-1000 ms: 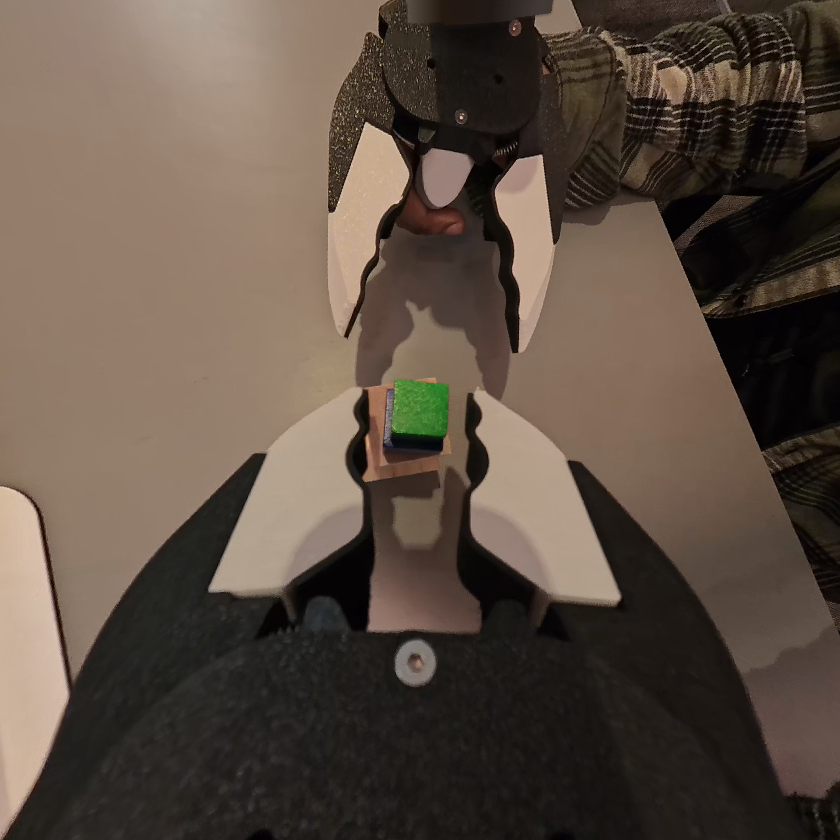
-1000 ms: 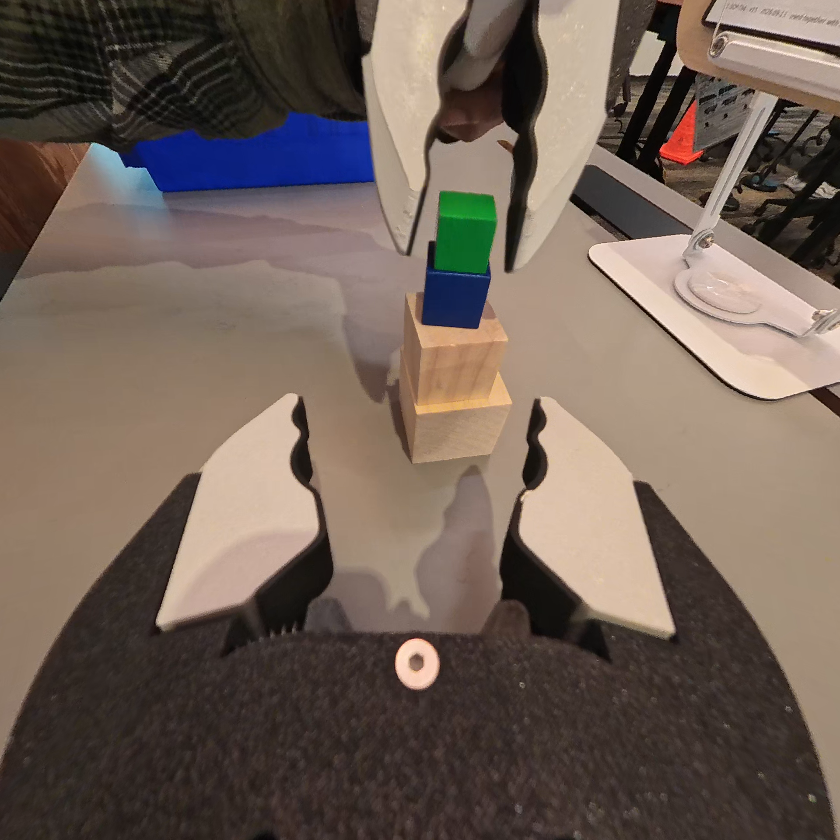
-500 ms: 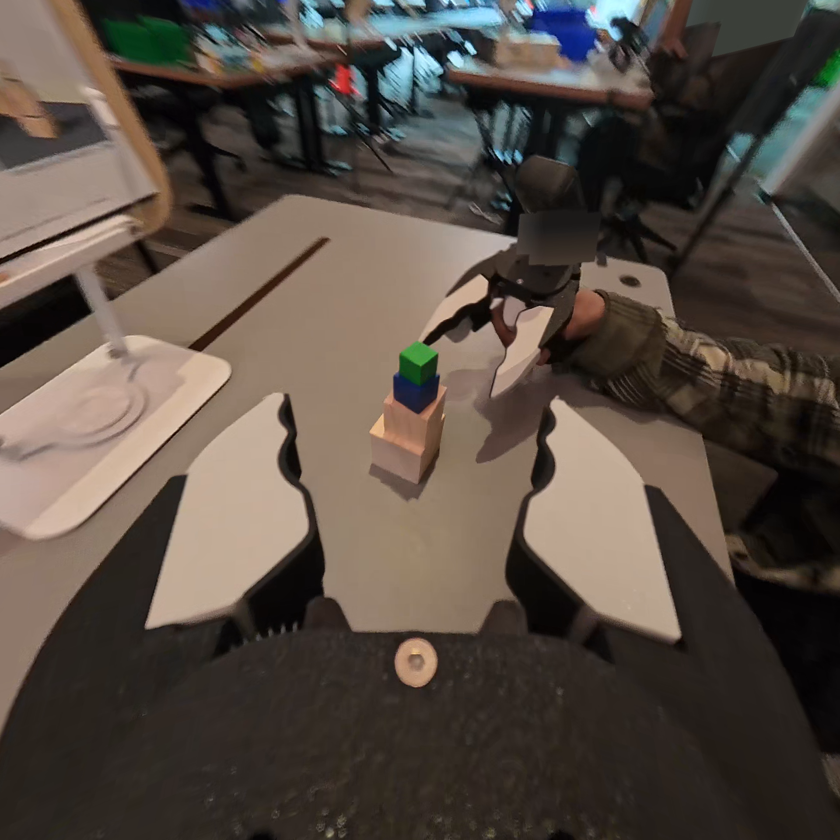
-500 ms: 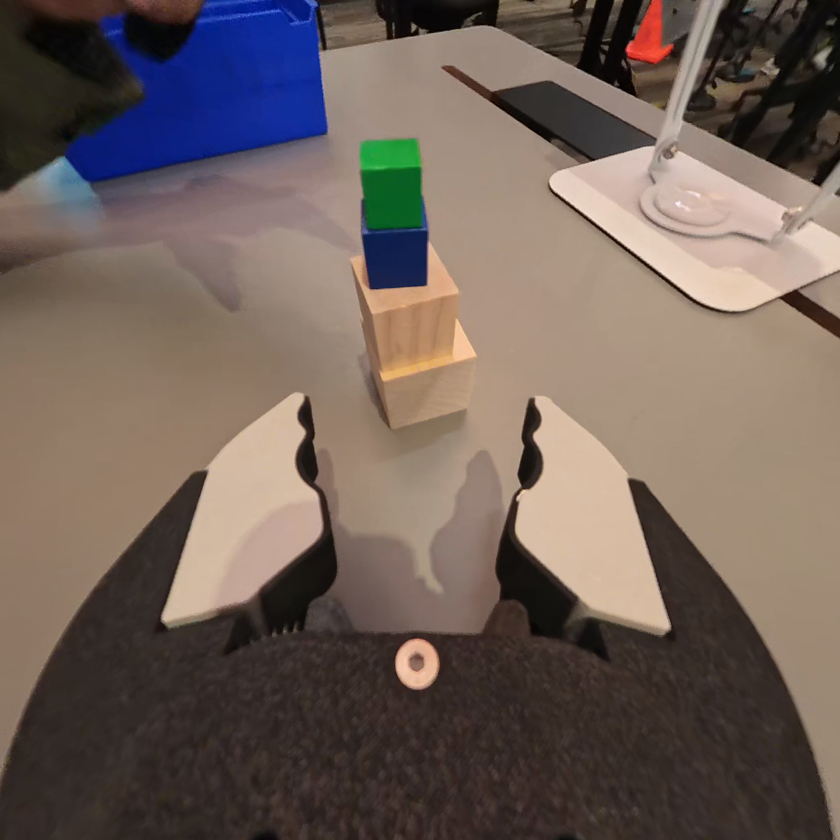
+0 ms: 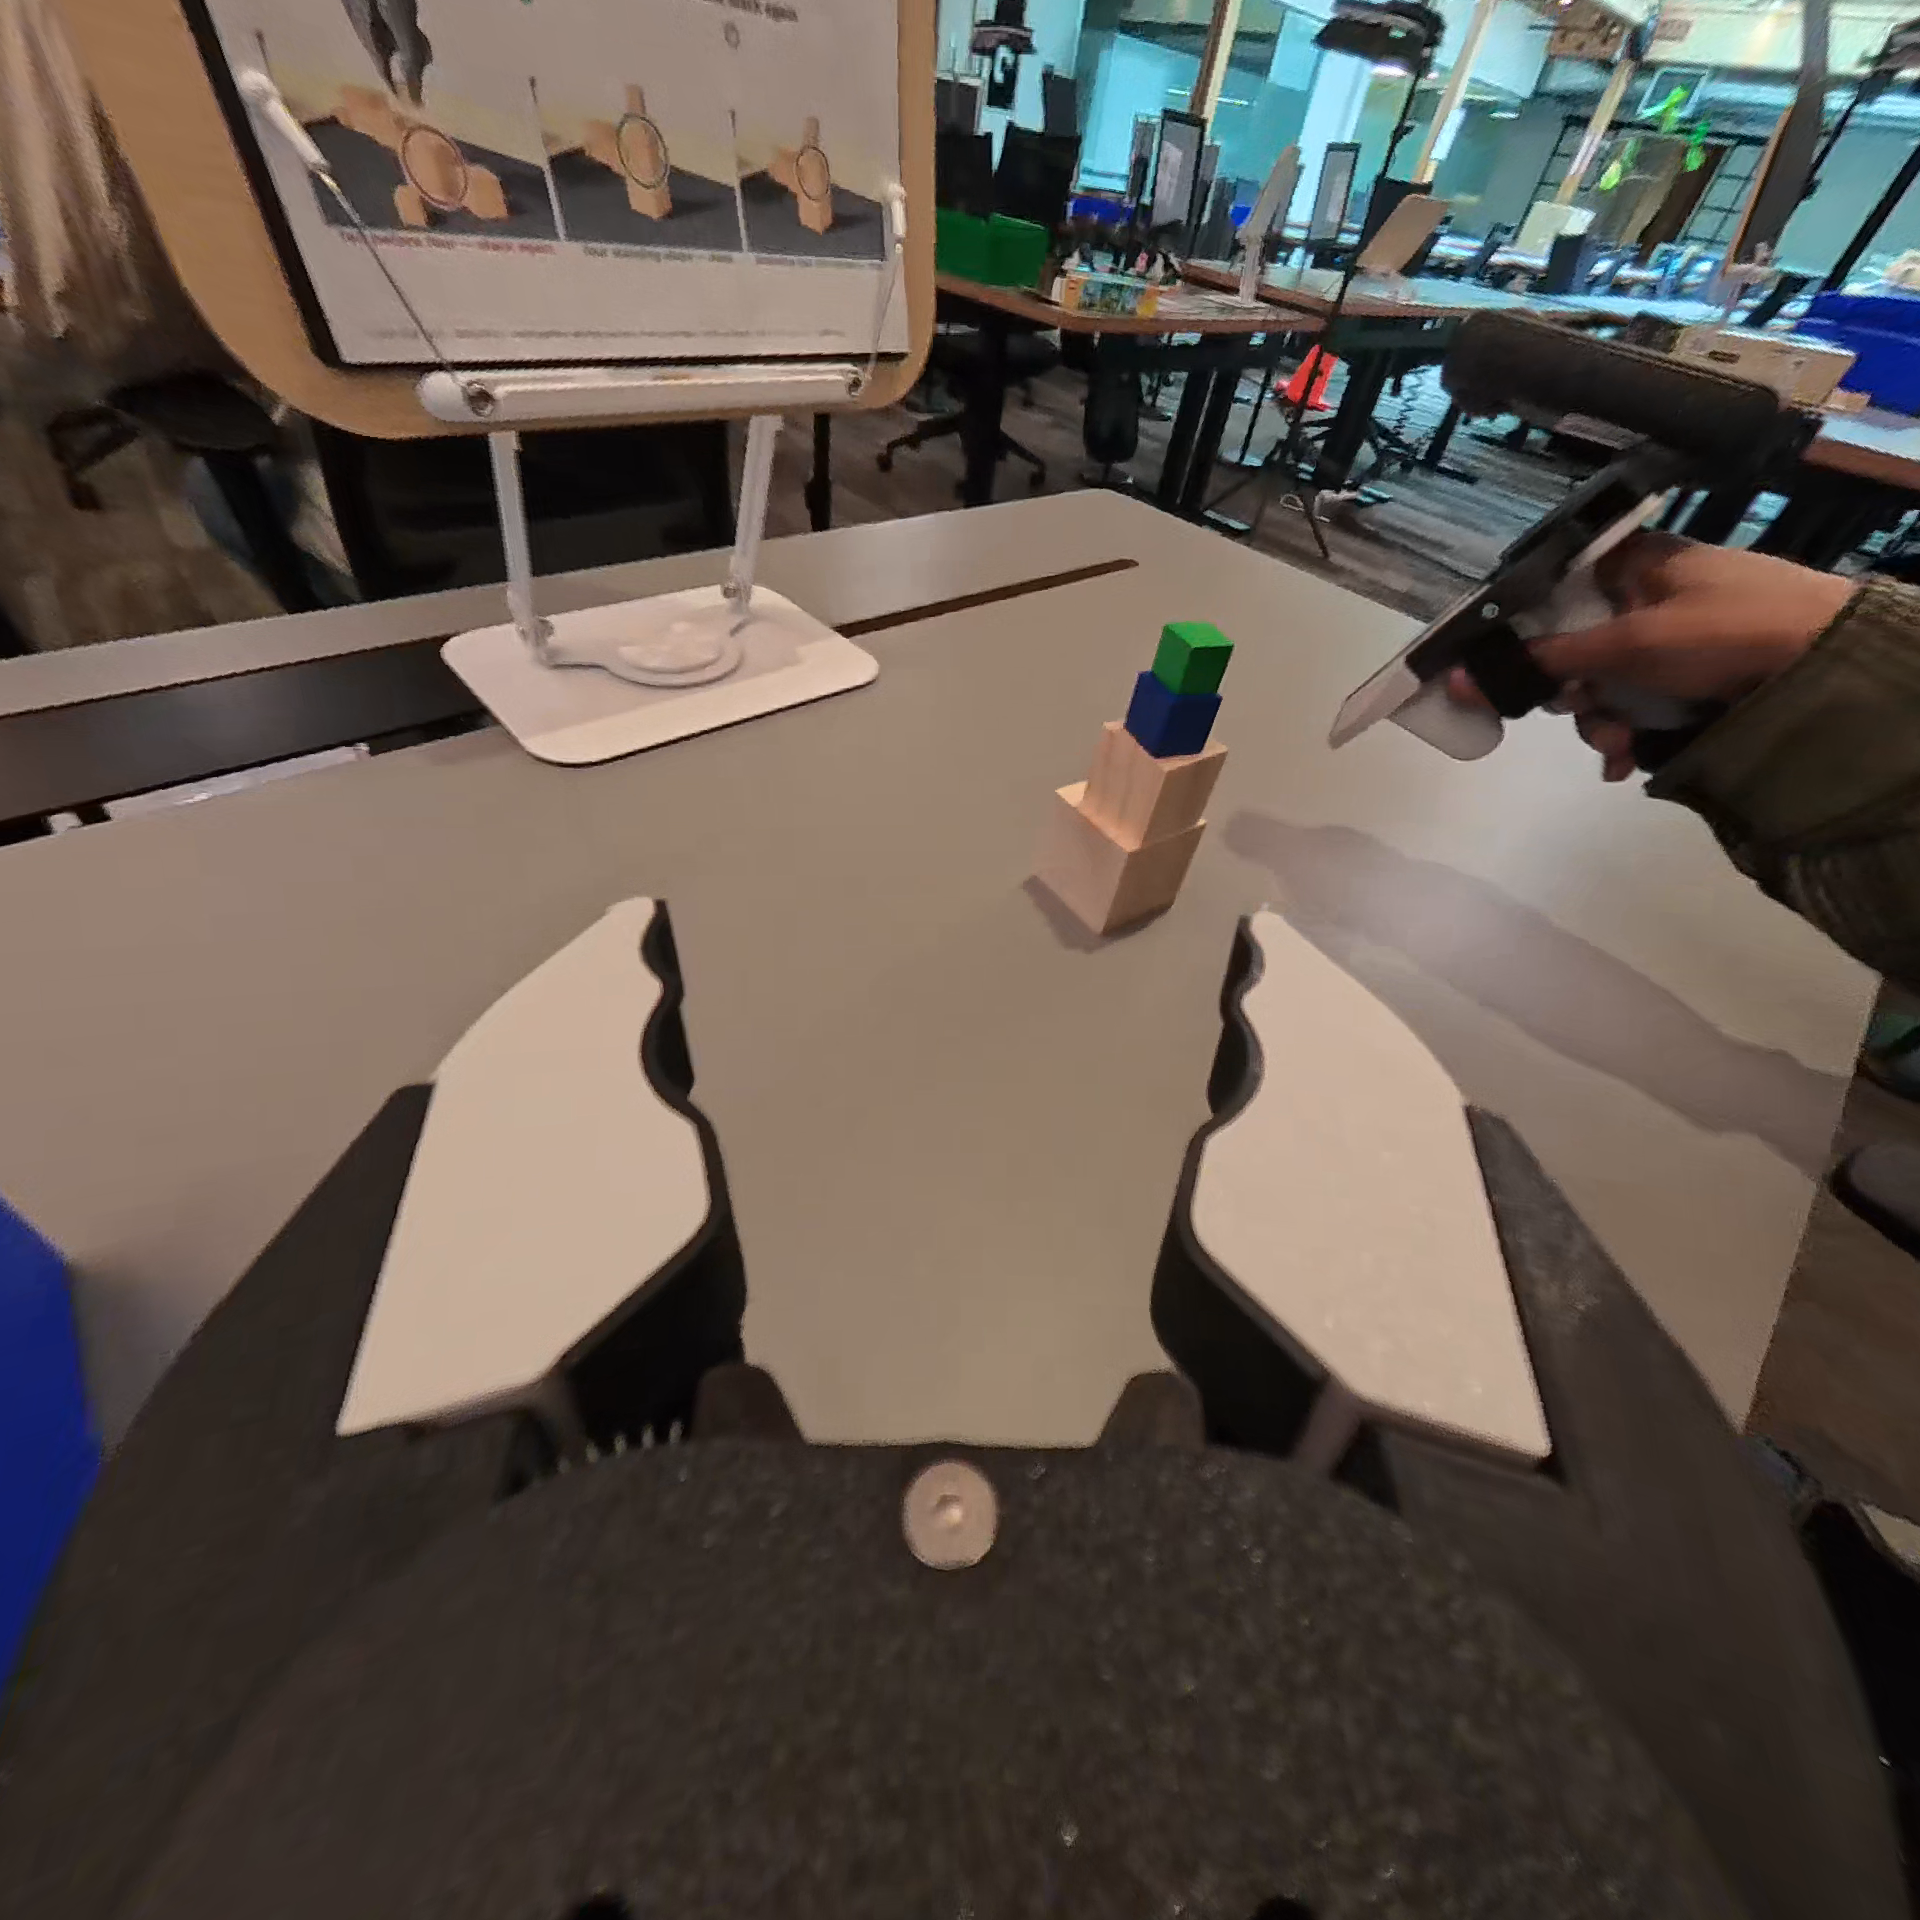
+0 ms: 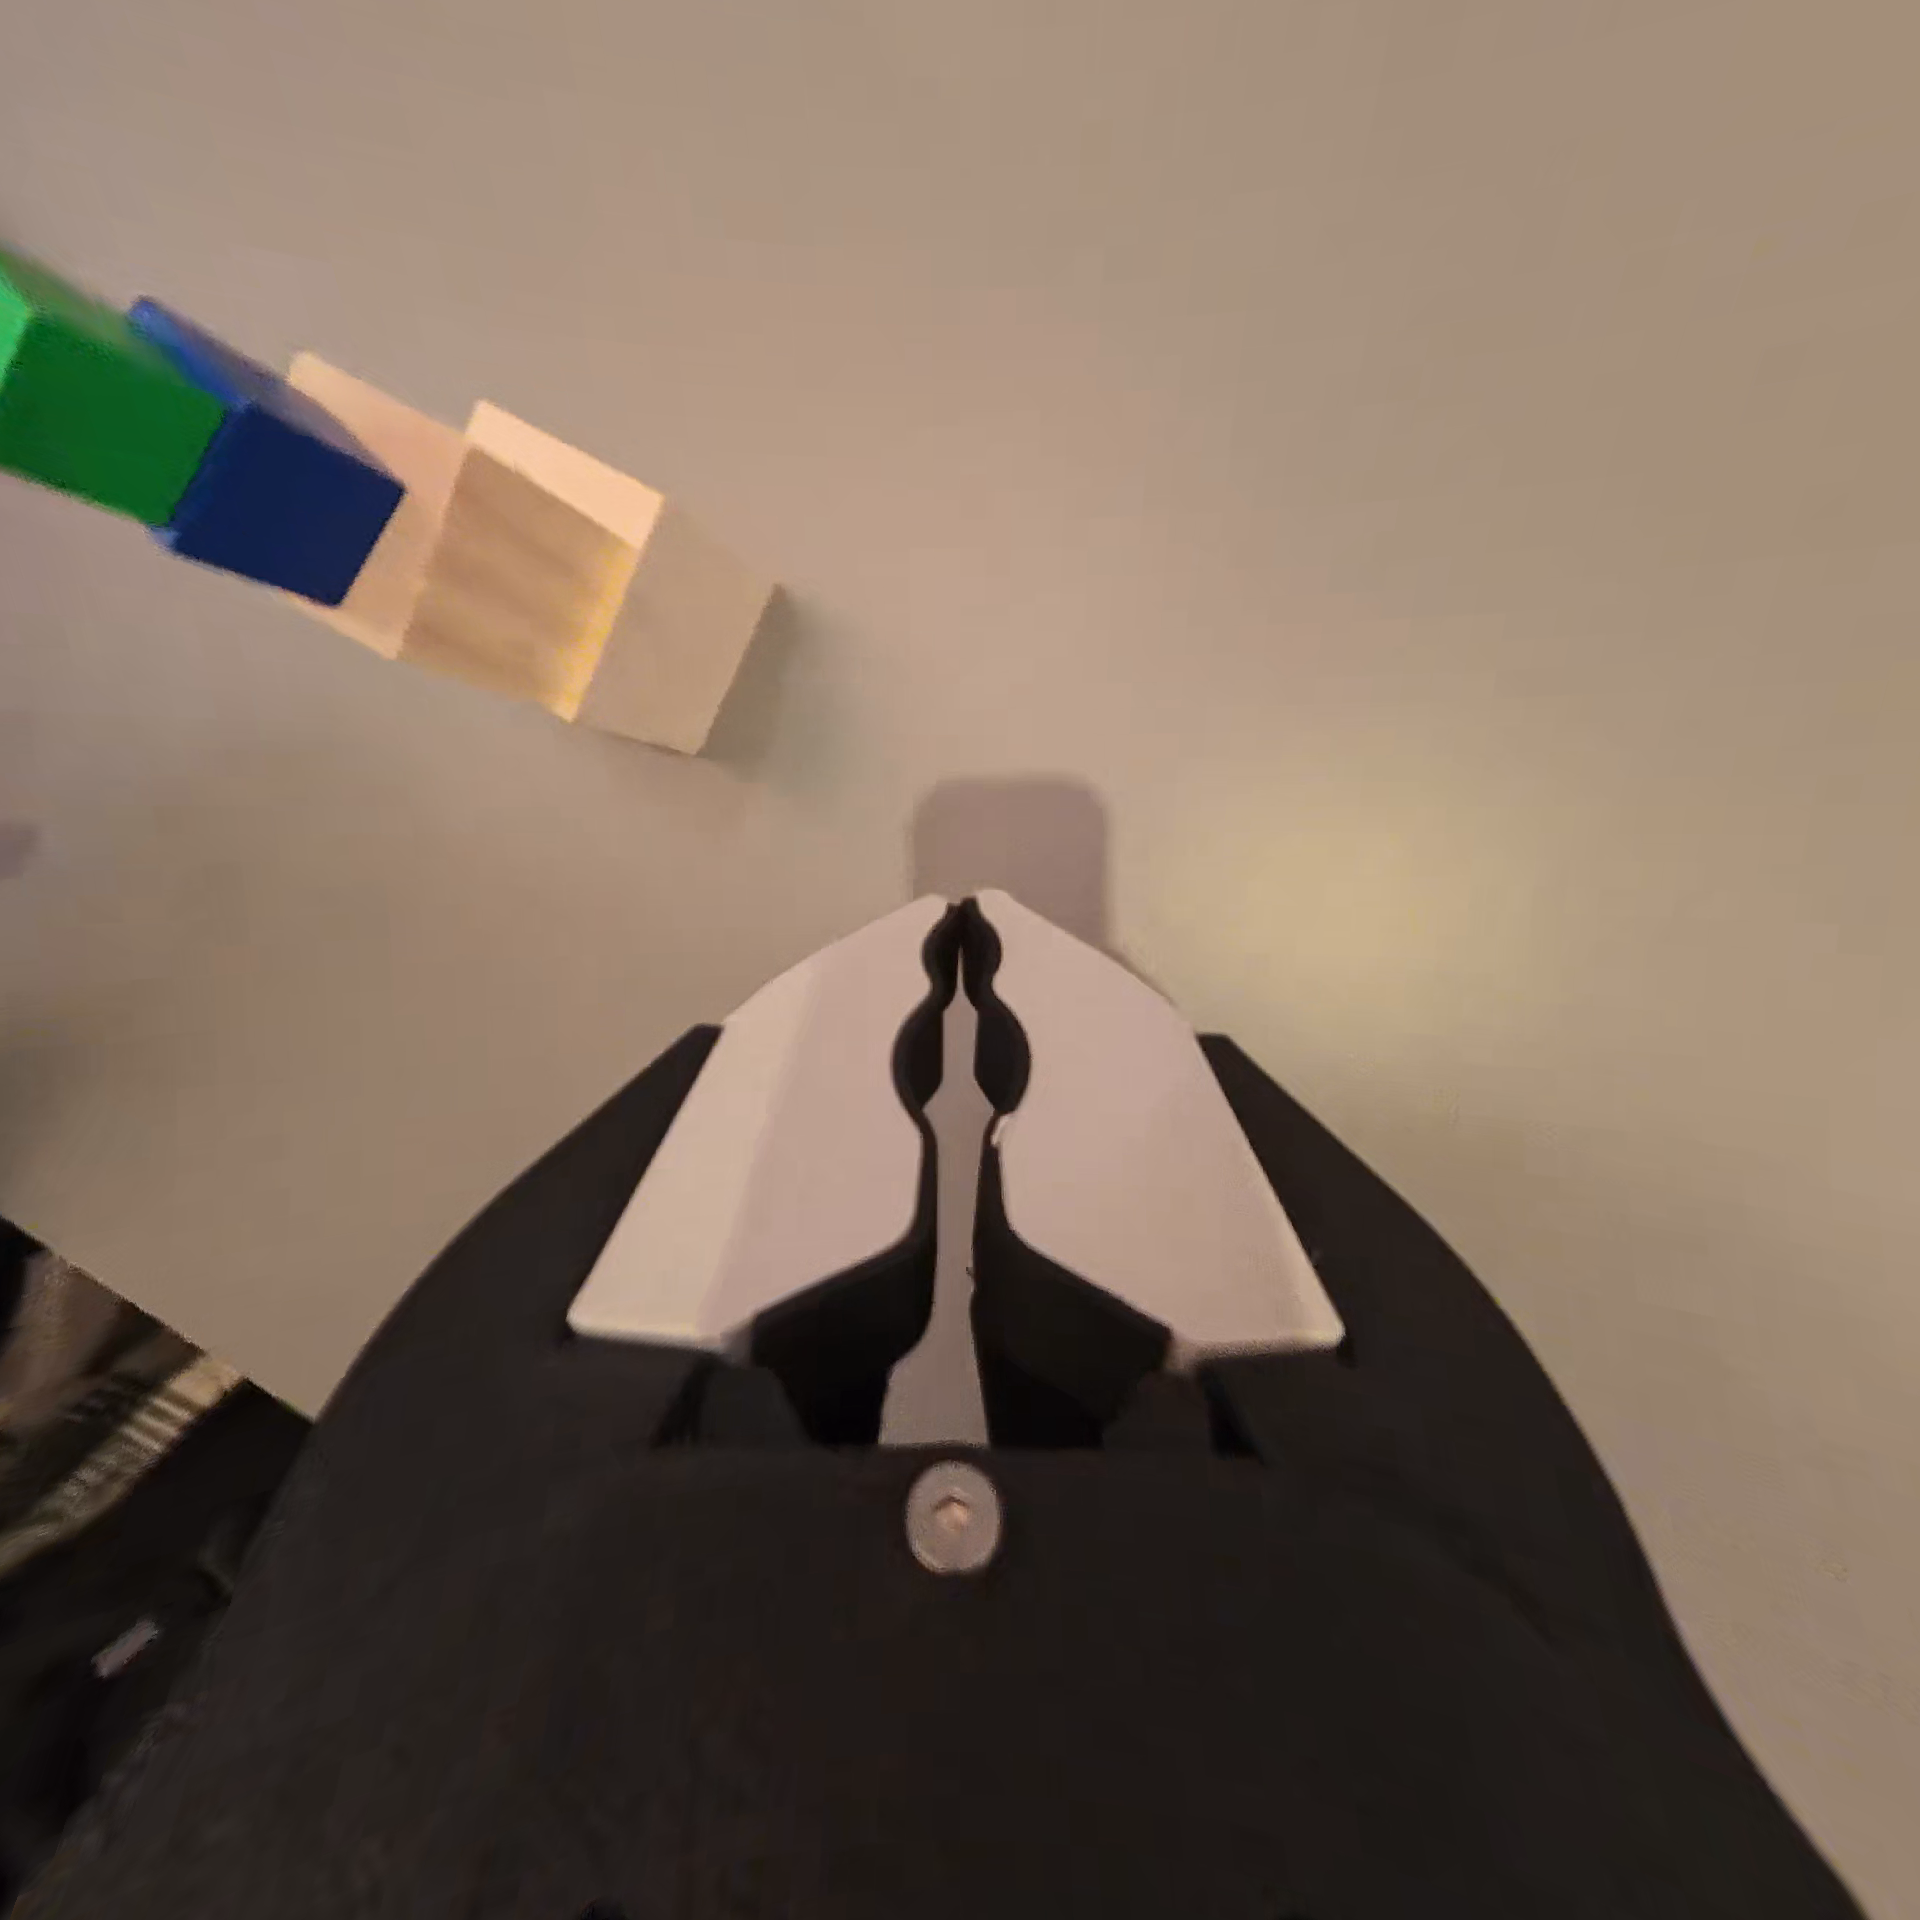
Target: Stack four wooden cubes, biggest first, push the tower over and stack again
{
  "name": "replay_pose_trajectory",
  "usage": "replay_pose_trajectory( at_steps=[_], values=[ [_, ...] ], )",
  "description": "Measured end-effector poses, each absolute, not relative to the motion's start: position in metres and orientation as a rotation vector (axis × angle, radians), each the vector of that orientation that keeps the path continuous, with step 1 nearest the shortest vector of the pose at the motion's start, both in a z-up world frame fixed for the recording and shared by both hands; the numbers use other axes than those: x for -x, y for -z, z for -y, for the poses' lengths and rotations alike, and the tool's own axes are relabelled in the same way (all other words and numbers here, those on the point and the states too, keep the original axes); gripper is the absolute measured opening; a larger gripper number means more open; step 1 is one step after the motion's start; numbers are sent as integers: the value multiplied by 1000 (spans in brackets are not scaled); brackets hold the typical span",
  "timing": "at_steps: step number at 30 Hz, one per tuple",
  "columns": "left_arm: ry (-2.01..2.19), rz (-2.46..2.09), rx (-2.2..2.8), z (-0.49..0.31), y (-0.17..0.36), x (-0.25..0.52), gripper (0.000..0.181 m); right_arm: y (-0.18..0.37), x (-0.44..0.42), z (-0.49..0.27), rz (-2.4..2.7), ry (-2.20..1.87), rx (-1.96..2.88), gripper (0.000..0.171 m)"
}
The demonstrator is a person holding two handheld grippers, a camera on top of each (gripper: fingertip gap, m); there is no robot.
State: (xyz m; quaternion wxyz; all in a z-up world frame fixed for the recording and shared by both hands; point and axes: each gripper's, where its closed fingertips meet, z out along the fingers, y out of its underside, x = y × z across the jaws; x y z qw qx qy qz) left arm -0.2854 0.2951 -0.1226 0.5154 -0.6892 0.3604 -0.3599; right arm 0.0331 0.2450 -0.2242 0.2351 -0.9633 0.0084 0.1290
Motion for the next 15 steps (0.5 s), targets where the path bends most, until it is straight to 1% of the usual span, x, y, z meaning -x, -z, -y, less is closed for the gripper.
replay_pose_trajectory(
  at_steps=[5,15],
  values=[
    [872,-864,1603,-291,114,298,94,228,-12,-258,-193,-364,2705,0],
    [958,-896,1594,-286,114,303,93,233,59,-301,-78,-463,2721,0]
  ],
)
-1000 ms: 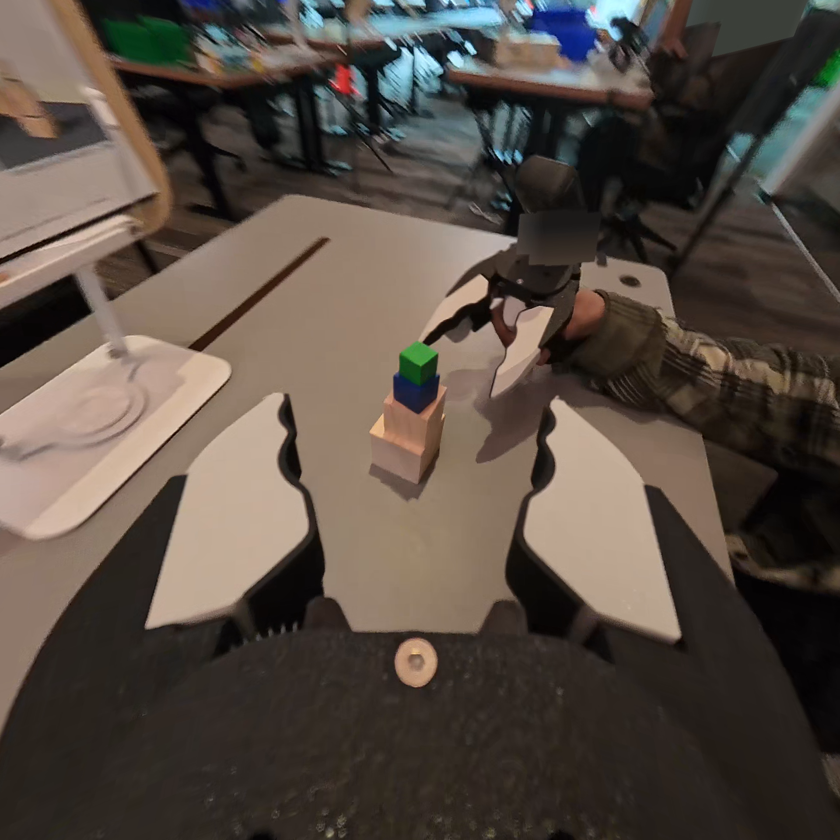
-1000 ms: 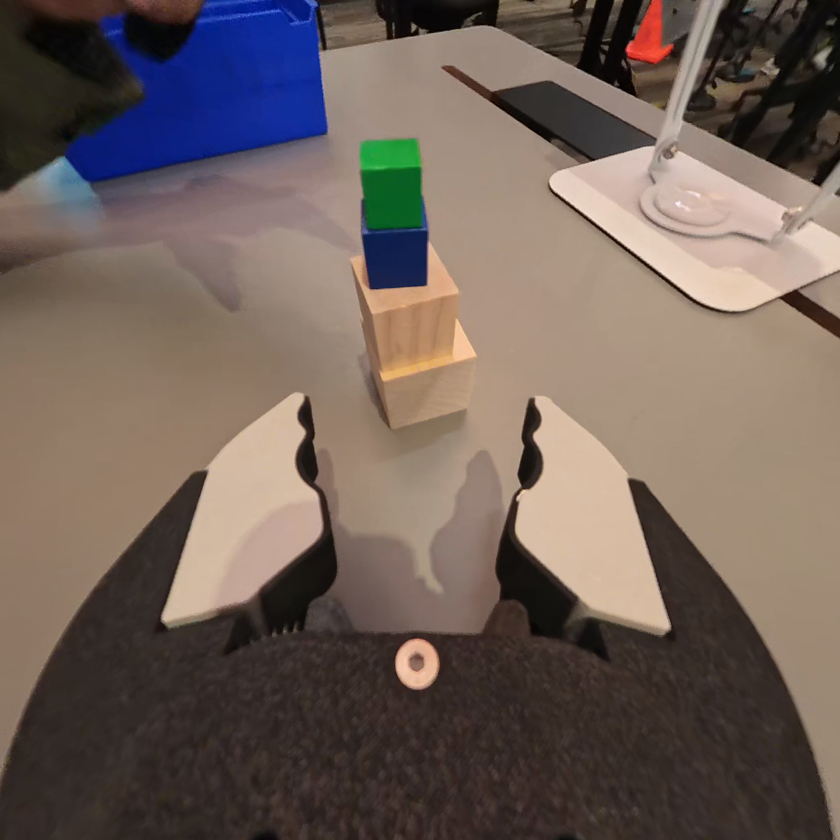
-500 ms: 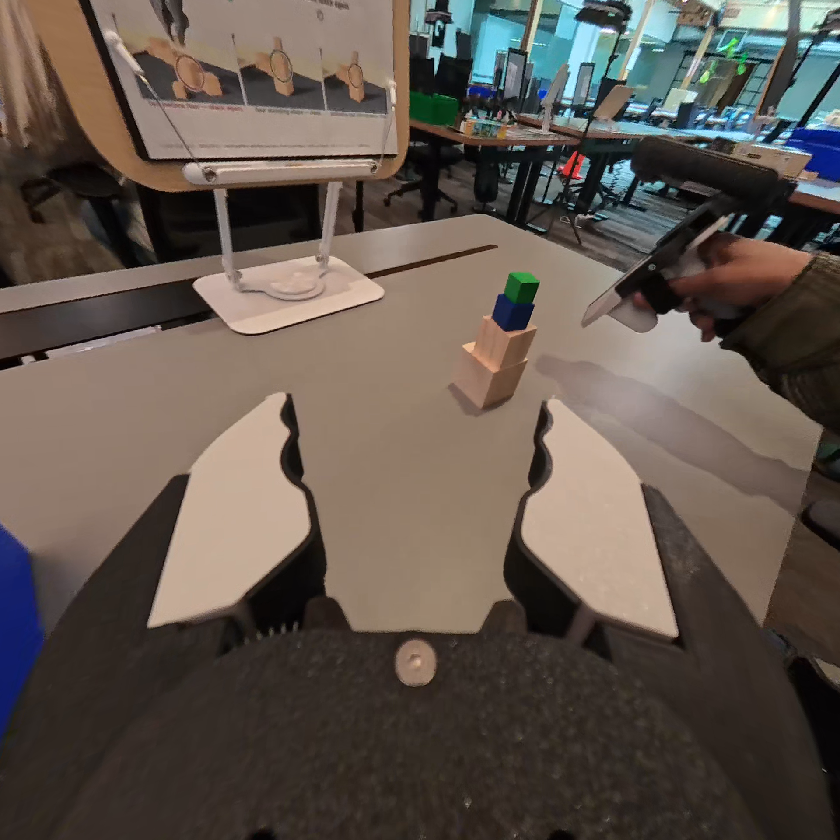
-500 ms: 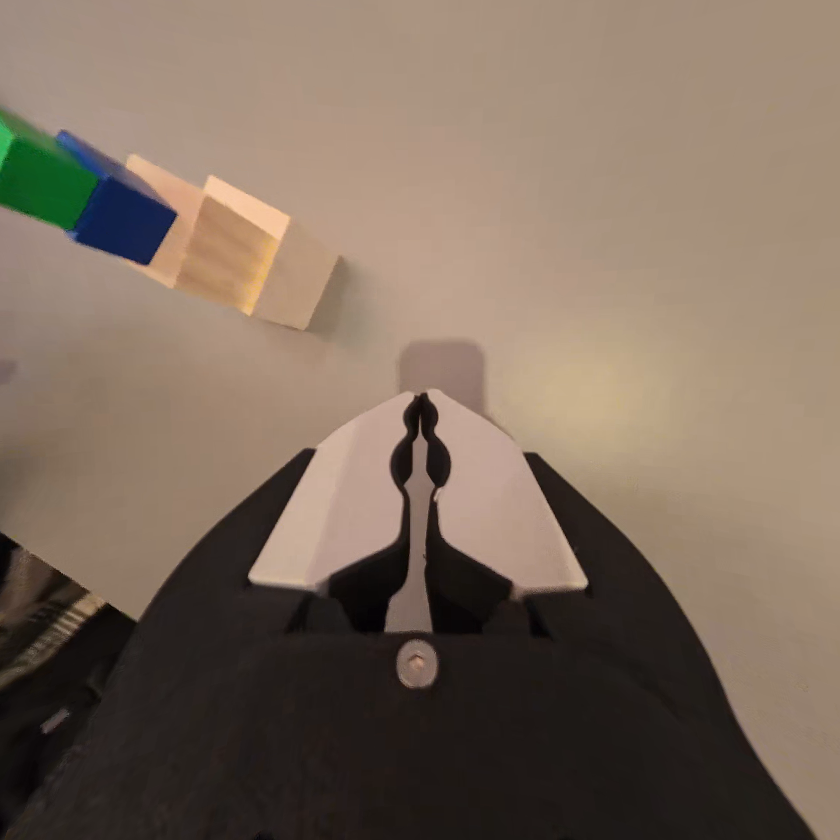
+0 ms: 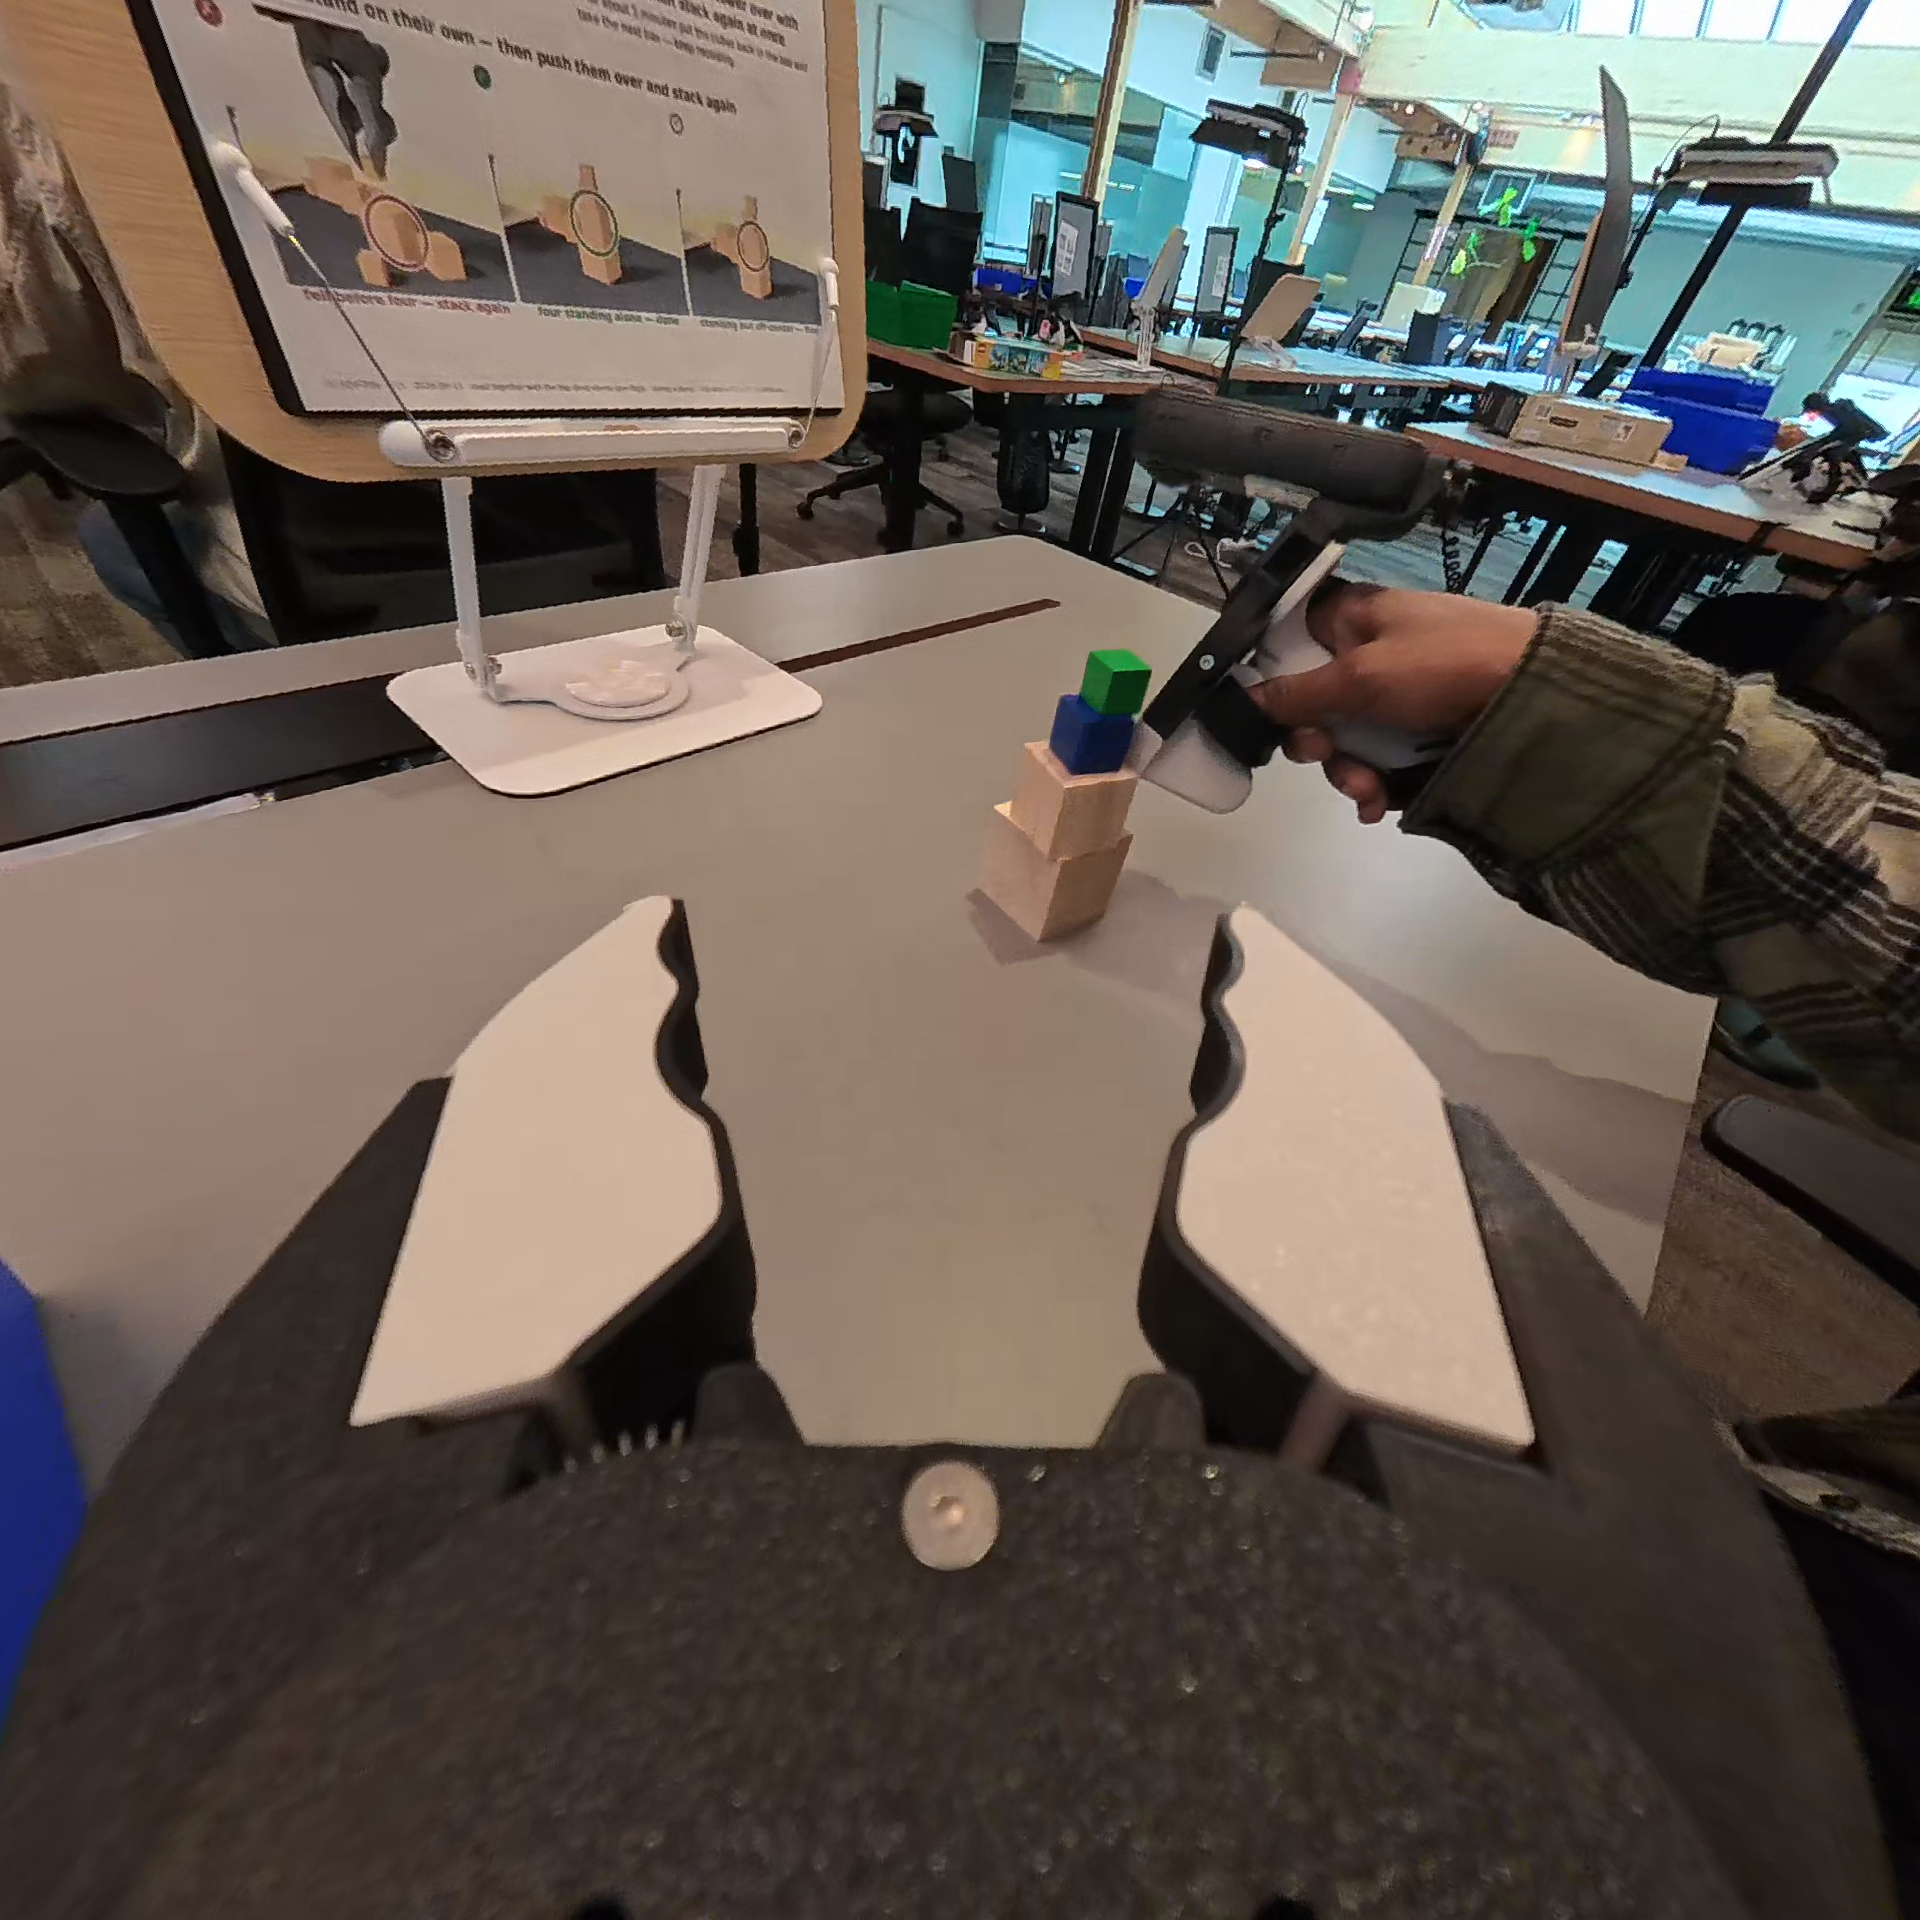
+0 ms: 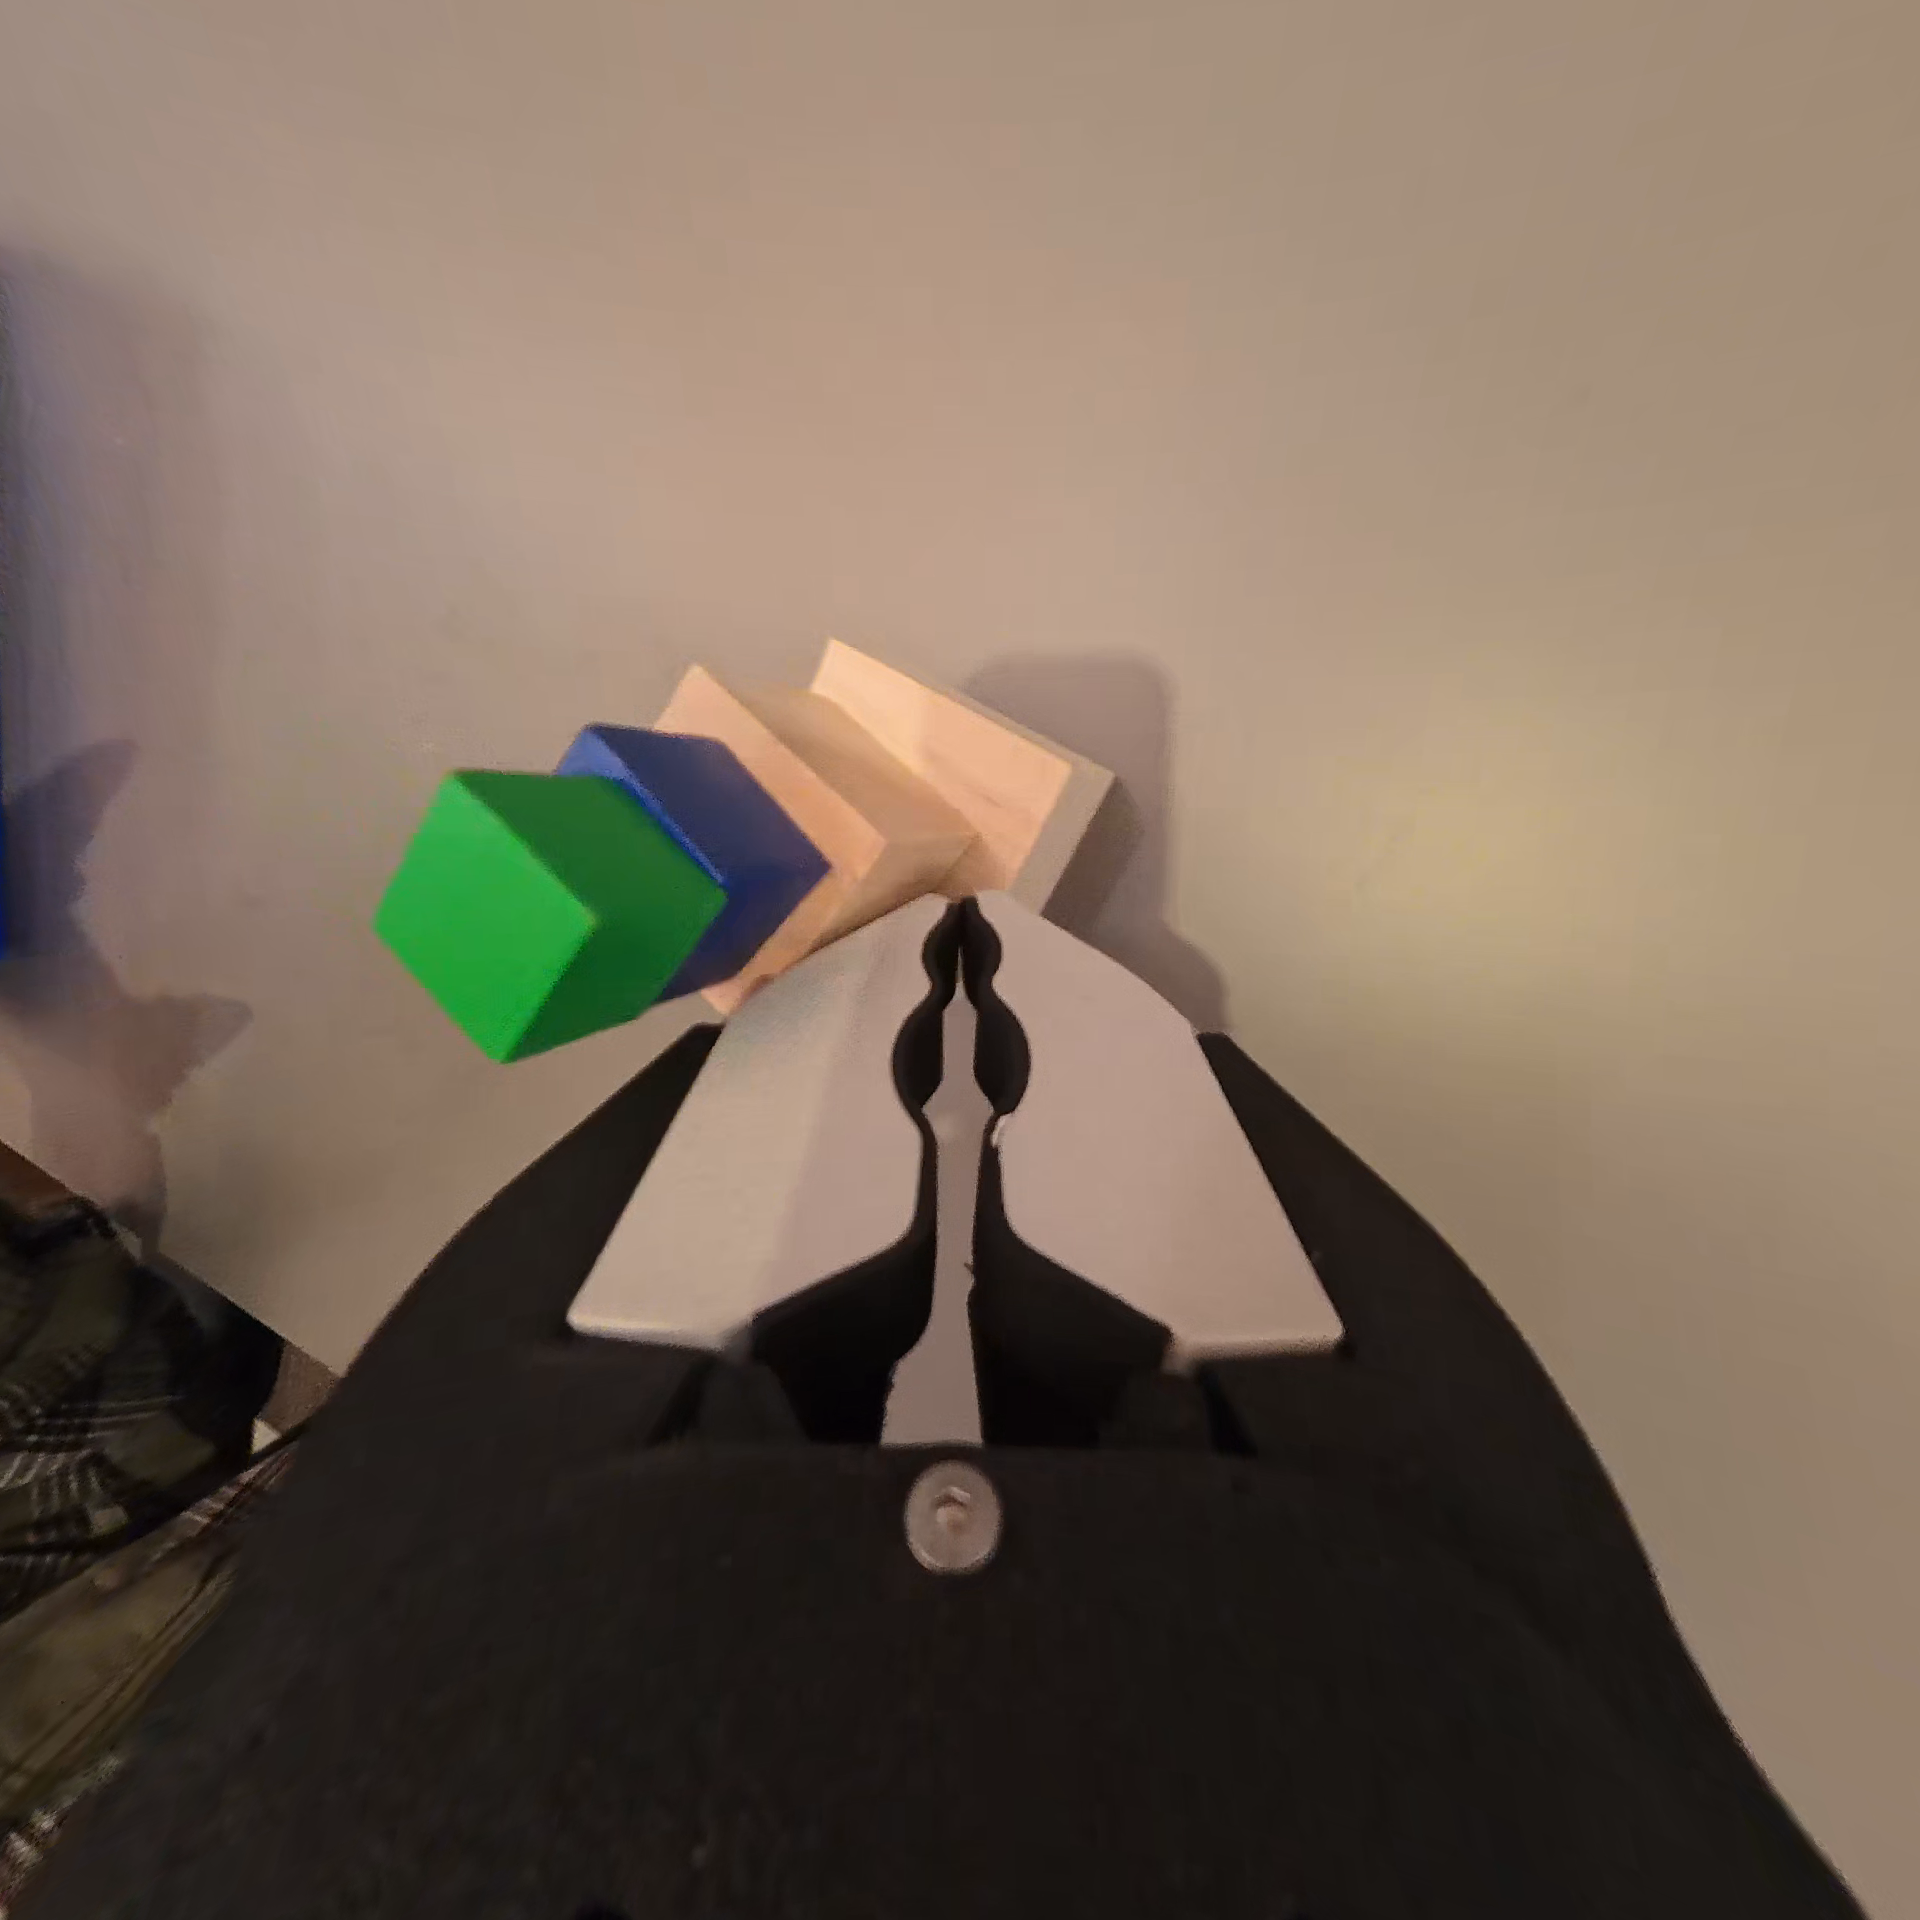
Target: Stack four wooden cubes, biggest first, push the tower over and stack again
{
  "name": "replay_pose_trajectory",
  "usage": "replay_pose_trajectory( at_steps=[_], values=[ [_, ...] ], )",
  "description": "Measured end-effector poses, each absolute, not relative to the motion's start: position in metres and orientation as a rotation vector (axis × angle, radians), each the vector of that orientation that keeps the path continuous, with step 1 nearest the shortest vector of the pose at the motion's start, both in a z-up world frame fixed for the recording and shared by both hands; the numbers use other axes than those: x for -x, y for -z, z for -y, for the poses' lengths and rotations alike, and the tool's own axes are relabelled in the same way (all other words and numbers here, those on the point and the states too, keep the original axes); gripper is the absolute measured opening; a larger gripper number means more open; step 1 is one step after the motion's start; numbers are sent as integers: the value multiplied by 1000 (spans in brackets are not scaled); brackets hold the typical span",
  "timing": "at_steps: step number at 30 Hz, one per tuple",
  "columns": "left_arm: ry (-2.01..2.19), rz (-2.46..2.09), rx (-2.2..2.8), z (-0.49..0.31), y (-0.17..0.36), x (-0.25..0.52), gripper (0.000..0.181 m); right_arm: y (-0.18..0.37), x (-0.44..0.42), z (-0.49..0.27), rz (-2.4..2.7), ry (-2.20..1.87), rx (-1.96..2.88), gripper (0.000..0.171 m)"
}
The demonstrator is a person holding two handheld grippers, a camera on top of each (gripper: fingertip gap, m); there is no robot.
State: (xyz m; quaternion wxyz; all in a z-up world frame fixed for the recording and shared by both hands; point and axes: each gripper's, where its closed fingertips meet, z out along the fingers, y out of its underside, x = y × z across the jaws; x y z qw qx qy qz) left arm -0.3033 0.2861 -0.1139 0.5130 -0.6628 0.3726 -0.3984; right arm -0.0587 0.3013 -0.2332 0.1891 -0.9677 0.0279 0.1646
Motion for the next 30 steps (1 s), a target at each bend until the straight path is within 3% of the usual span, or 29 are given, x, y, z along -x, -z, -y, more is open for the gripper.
replay_pose_trajectory(
  at_steps=[10,21,30],
  values=[
    [959,-886,1602,-292,118,306,92,210,99,-323,158,-438,2666,0],
    [979,-947,1594,-289,123,303,91,192,88,-320,328,-367,2567,1],
    [983,-980,1537,-283,117,300,85,197,88,-298,691,-278,2493,44]
  ],
)
